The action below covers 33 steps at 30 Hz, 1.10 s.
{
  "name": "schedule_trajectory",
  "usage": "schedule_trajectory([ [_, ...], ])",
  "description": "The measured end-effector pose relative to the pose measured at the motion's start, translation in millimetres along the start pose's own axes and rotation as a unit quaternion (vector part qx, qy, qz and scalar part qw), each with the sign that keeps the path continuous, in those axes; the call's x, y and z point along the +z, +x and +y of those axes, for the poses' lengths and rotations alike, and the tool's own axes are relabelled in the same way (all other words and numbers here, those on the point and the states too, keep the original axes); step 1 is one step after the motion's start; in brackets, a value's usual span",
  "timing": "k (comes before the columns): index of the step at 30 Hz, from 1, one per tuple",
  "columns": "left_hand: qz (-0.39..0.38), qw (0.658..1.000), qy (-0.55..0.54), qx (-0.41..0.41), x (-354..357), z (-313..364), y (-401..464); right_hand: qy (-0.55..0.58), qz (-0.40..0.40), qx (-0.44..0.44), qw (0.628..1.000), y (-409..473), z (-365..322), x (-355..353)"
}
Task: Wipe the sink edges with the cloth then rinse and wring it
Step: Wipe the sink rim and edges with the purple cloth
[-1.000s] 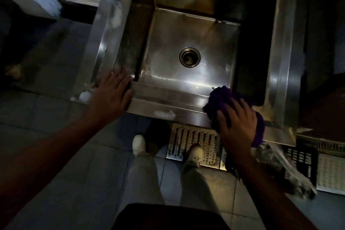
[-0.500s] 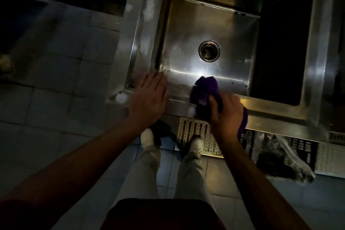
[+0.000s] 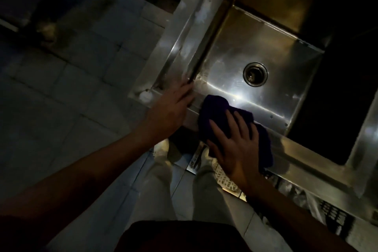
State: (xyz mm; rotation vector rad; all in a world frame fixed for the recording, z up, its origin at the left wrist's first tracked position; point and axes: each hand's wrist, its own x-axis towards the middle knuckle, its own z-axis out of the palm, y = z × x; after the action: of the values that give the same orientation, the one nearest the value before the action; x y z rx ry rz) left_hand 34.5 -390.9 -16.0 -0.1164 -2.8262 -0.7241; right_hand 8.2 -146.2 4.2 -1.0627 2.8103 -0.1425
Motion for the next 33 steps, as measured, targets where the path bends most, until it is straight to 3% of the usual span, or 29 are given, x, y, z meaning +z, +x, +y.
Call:
schedule_trajectory([
  [8, -0.009, 0.999, -0.047, 0.0, 4.1, -3.0, -3.5, -0.009, -0.033, -0.012, 0.999, 12.1, -0.5, -0.5],
  [11, 0.008, 0.997, -0.068, -0.035, 4.6, 5.0, -17.6, 0.004, -0.041, 0.008, 0.999, 34.2, -9.4, -3.6],
  [14, 0.026, 0.995, -0.036, -0.091, 11.0, 21.0, -53.5, 0.017, -0.033, 0.022, 0.999, 63.8, -22.0, -4.5],
  [17, -0.007, 0.99, 0.006, -0.14, 16.8, 40.3, -71.6, 0.046, -0.034, 0.035, 0.998, 79.6, -28.2, -2.1],
  [23, -0.068, 0.985, 0.022, -0.156, 10.7, 43.4, -73.0, 0.139, -0.024, 0.033, 0.989, 59.9, 10.0, -11.9],
  [33, -0.082, 0.978, 0.074, -0.177, 16.0, 47.5, -73.3, 0.063, -0.053, -0.022, 0.996, 88.9, -11.0, -8.1],
])
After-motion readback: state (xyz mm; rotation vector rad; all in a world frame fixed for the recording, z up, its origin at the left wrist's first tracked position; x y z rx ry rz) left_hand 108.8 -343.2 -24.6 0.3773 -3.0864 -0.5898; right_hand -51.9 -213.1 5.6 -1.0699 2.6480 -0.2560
